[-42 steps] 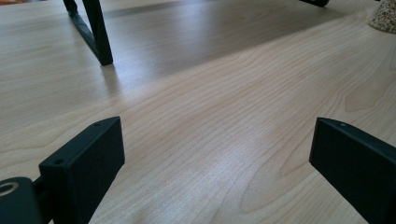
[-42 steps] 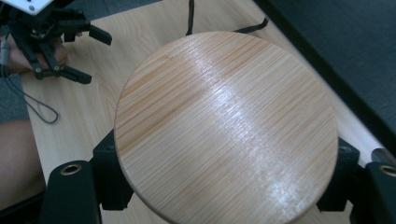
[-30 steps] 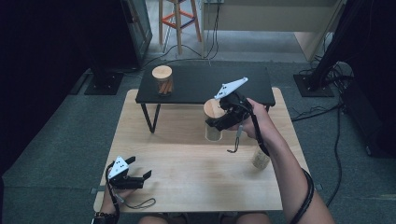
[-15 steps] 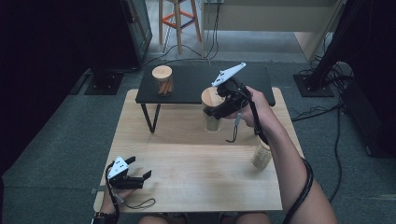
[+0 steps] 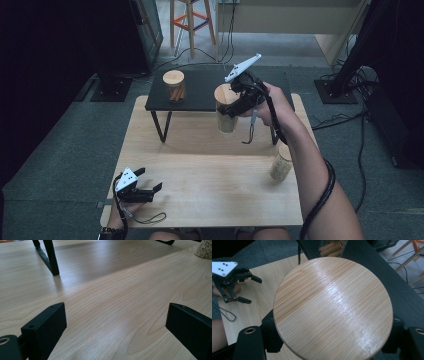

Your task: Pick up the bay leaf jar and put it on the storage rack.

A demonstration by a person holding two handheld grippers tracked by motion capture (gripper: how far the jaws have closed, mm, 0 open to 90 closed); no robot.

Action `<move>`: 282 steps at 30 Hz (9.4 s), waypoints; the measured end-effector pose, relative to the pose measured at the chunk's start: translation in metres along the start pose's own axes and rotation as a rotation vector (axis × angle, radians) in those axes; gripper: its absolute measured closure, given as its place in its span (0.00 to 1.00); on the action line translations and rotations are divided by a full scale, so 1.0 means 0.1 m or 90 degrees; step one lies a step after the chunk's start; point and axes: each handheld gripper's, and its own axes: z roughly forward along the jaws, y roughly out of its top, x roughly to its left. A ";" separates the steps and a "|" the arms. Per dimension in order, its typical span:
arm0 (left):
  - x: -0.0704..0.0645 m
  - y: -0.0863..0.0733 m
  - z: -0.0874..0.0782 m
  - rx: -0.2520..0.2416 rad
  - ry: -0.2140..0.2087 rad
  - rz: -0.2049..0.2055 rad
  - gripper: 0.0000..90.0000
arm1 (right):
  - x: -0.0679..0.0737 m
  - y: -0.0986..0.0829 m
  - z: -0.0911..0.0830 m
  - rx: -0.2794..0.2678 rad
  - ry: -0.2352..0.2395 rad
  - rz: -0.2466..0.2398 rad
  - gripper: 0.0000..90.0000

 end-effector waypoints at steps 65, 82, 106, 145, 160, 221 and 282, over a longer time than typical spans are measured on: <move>0.00 0.00 0.00 0.000 -0.002 0.005 0.04 | -0.99 0.38 0.39 0.017 0.015 0.042 0.28; -0.01 0.00 0.01 0.000 0.000 0.004 0.04 | -1.08 0.34 0.47 0.007 -0.008 0.069 0.26; -0.01 -0.02 -0.01 -0.005 -0.002 0.002 0.04 | -0.81 0.27 0.32 -0.002 -0.082 0.110 0.03; -0.03 -0.06 -0.04 -0.018 -0.003 0.006 0.04 | -0.51 -0.32 -0.46 -0.019 -0.148 0.163 0.03; -0.05 -0.04 -0.03 -0.011 0.001 0.013 0.04 | -0.54 -0.53 -0.59 -0.021 -0.162 0.181 0.03; -0.09 -0.03 -0.02 -0.006 0.012 0.015 0.04 | -0.40 -1.31 -0.68 -0.007 -0.194 0.203 0.04; -0.09 -0.03 -0.02 -0.004 0.014 0.016 0.04 | 0.02 -2.04 -0.54 0.011 -0.202 0.185 0.03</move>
